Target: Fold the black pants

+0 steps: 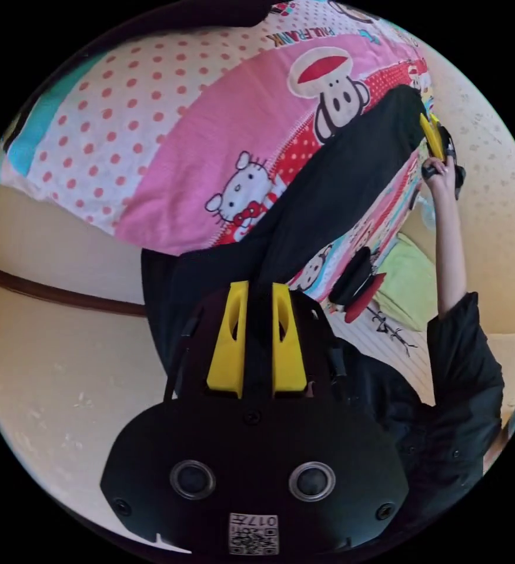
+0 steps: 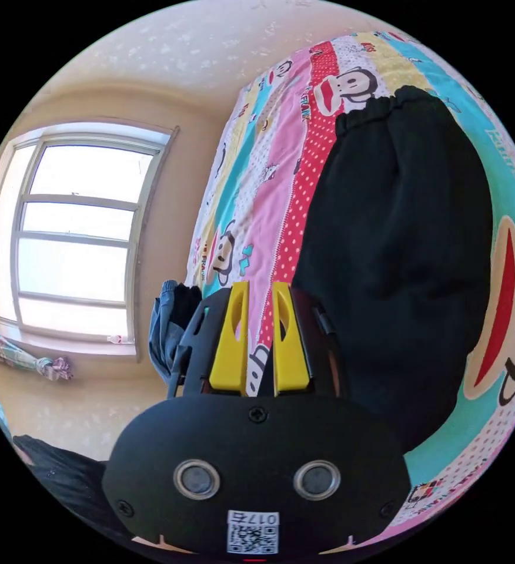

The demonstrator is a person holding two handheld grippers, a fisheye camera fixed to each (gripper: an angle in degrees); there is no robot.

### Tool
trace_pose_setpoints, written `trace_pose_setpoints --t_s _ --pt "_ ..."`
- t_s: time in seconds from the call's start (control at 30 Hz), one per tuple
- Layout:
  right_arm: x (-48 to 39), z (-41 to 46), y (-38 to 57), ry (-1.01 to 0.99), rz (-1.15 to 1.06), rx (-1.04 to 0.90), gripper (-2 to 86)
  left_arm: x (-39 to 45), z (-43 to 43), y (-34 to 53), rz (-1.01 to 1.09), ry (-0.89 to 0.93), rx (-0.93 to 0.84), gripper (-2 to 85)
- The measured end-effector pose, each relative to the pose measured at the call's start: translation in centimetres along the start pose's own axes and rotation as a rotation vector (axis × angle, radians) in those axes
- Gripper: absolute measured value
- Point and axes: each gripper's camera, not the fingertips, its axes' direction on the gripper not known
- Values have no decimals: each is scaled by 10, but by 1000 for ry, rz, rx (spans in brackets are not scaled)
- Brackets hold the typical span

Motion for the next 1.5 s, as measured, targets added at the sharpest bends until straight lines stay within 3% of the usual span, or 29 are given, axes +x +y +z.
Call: trace_pose_setpoints --t_s 0.2,0.3,0.4,0.47,0.53,0.63,0.77,0.8,0.83,0.9,0.97,1.07,1.13,1.3,1.5 --pt "35 -40 174 148 126 51 91 14 -52 -18 190 -37 52 92" --pt "57 -29 267 188 255 -84 125 30 -59 -35 285 -2 43 99" --pt "69 13 333 60 361 -270 144 44 -42 -53 357 2 -46 111" --pt "63 50 361 19 323 -400 95 50 -17 -56 395 11 -174 107" --pt "58 65 365 3 297 -542 46 56 0 -50 398 -36 -266 78" --pt "36 36 354 -55 201 -496 34 70 -8 -31 468 -26 -318 46" --pt "25 -22 358 -113 135 -459 30 71 -39 -8 523 440 -399 42" --pt "27 -28 361 -99 131 -469 30 64 -39 -6 503 485 -408 42" --pt "35 -36 365 -33 135 -496 31 60 -38 -5 480 444 -402 42" --pt "60 -42 373 127 219 -517 34 35 -26 -9 304 167 -365 43" --pt "99 -54 380 244 464 -493 42 23 -18 -13 213 190 -374 42" --pt "95 -78 377 79 446 -242 61 33 -13 -6 208 190 -374 42" --pt "91 -75 374 -27 407 -173 73 43 -13 0 228 168 -371 41" --pt "104 -26 359 -93 393 -178 107 51 -16 7 214 167 -378 42" --pt "116 0 343 -108 402 -174 43 53 -18 16 209 188 -401 42"
